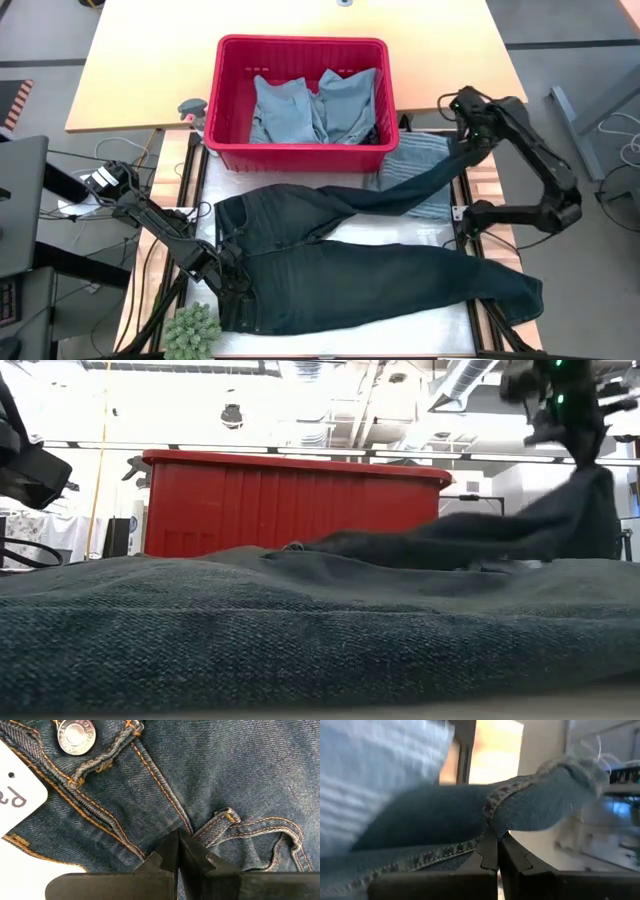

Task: Fold Laundry from Bin
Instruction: Fold the black pants

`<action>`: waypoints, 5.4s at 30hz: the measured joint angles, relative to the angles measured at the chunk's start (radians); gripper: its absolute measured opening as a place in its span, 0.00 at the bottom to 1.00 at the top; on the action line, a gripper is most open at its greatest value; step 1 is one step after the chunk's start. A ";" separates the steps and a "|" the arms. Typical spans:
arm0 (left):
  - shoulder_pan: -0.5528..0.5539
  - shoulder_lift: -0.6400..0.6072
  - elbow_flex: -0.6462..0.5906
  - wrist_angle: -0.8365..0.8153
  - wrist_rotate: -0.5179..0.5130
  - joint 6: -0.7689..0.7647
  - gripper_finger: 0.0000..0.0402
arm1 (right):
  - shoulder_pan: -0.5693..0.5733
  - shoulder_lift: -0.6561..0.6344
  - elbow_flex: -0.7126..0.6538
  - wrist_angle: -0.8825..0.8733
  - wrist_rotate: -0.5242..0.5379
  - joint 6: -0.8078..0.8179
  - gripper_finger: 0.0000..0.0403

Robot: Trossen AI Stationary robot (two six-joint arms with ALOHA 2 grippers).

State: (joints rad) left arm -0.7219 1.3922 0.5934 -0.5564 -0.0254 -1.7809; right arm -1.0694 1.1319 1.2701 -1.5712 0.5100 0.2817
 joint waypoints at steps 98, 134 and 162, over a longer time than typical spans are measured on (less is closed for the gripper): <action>-0.002 0.000 -0.001 -0.001 -0.111 -0.022 0.00 | 1.246 0.295 -0.496 0.772 -0.104 -0.009 0.05; -0.001 0.000 -0.002 -0.005 -0.114 0.007 0.00 | 0.798 0.076 0.259 0.033 -0.730 -0.063 0.04; -0.002 0.000 -0.002 0.003 -0.112 -0.047 0.00 | 0.340 0.285 0.309 0.154 -0.509 -0.496 0.53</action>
State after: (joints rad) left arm -0.7238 1.3922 0.5911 -0.5537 -0.1373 -1.8277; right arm -0.7297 1.4169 1.5790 -1.4174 0.0006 -0.2139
